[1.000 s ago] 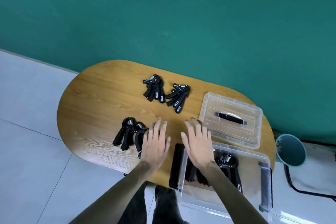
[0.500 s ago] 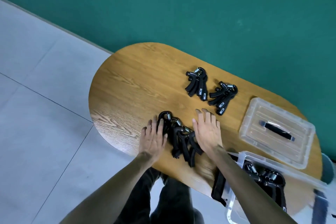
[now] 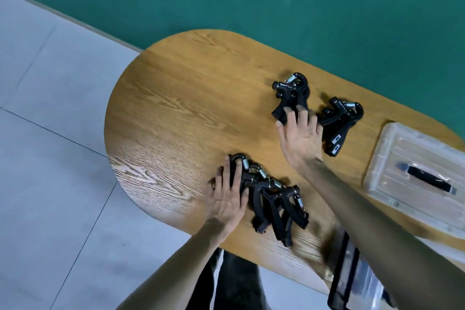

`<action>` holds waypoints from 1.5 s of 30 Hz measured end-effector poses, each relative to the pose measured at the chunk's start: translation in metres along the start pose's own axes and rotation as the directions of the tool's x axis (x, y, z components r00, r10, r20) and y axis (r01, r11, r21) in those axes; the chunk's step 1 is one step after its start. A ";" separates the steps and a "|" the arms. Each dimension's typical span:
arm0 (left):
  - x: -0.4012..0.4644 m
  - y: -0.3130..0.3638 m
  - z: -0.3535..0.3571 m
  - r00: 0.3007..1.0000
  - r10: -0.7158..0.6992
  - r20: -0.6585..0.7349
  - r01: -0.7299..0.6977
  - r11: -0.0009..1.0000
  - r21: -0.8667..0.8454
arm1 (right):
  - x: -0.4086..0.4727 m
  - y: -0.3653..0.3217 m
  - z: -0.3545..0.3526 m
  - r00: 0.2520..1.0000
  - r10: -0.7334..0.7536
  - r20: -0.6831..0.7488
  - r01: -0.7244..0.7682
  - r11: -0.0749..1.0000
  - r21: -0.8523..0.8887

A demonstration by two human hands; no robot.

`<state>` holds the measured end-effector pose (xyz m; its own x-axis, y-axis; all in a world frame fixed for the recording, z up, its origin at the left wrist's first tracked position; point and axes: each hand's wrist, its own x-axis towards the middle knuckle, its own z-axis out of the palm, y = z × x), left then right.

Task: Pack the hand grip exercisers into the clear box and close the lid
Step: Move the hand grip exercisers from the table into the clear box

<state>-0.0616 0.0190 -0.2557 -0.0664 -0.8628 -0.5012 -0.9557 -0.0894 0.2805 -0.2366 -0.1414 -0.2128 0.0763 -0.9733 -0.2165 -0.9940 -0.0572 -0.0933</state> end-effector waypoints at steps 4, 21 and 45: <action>0.006 -0.001 0.011 0.995 0.013 -0.097 -0.019 0.998 -0.060 | 0.048 0.008 0.017 0.997 0.075 0.014 -0.075 0.997 0.031; 0.021 -0.008 0.007 0.990 0.075 -0.119 -0.080 0.996 -0.035 | 0.089 -0.003 0.042 0.992 0.125 -0.008 -0.125 0.992 0.026; -0.003 0.022 -0.079 0.969 0.063 -0.237 -0.044 0.995 0.085 | -0.062 0.009 -0.048 0.997 -0.040 -0.061 0.046 0.994 0.096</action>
<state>-0.0595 -0.0198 -0.1838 -0.0568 -0.9601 -0.2738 -0.9728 -0.0085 0.2315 -0.2538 -0.0924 -0.1535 0.1109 -0.9820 -0.1527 -0.9773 -0.0799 -0.1962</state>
